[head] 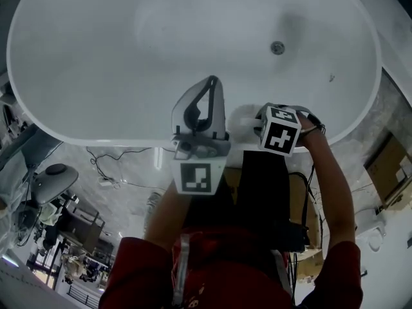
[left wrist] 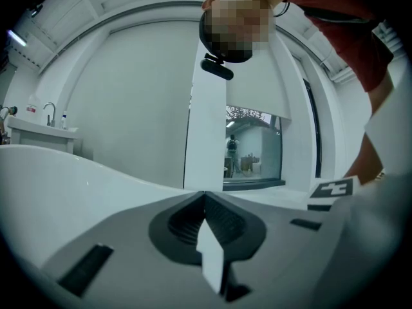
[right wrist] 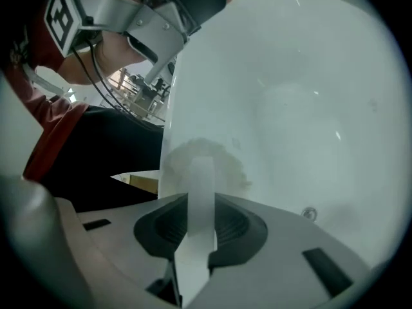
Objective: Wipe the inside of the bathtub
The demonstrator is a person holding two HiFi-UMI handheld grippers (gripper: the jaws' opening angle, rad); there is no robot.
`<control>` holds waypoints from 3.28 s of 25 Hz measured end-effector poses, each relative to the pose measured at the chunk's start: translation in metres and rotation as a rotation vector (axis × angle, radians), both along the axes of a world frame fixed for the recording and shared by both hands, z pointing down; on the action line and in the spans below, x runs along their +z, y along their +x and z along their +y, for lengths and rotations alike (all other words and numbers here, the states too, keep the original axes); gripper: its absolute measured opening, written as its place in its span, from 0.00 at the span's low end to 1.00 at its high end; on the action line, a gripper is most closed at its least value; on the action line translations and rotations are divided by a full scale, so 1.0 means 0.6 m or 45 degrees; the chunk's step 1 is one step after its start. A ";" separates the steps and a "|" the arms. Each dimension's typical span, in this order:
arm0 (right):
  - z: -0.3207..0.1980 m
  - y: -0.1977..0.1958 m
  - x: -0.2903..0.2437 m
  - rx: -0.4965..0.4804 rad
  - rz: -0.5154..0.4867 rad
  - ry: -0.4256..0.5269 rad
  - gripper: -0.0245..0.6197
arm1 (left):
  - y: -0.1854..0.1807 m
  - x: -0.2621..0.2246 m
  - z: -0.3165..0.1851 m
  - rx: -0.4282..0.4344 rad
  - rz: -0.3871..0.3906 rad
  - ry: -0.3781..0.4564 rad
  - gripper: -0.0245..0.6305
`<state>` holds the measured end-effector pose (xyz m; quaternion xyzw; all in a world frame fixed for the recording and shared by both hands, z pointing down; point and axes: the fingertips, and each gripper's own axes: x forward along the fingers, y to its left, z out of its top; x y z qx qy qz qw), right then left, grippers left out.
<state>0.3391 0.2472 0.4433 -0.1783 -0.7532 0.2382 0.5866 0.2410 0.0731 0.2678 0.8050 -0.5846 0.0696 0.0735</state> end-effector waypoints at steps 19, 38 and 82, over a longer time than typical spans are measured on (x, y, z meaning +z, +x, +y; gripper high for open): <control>-0.004 0.014 0.166 0.004 0.105 -0.055 0.18 | -0.011 0.049 -0.013 -0.008 -0.013 -0.025 0.06; -0.081 0.028 0.479 -0.029 0.197 0.124 0.18 | 0.012 0.195 -0.041 -0.019 0.010 -0.062 0.06; -0.132 0.147 0.083 -0.034 0.152 0.451 0.18 | 0.103 -0.043 -0.043 0.073 0.042 0.056 0.06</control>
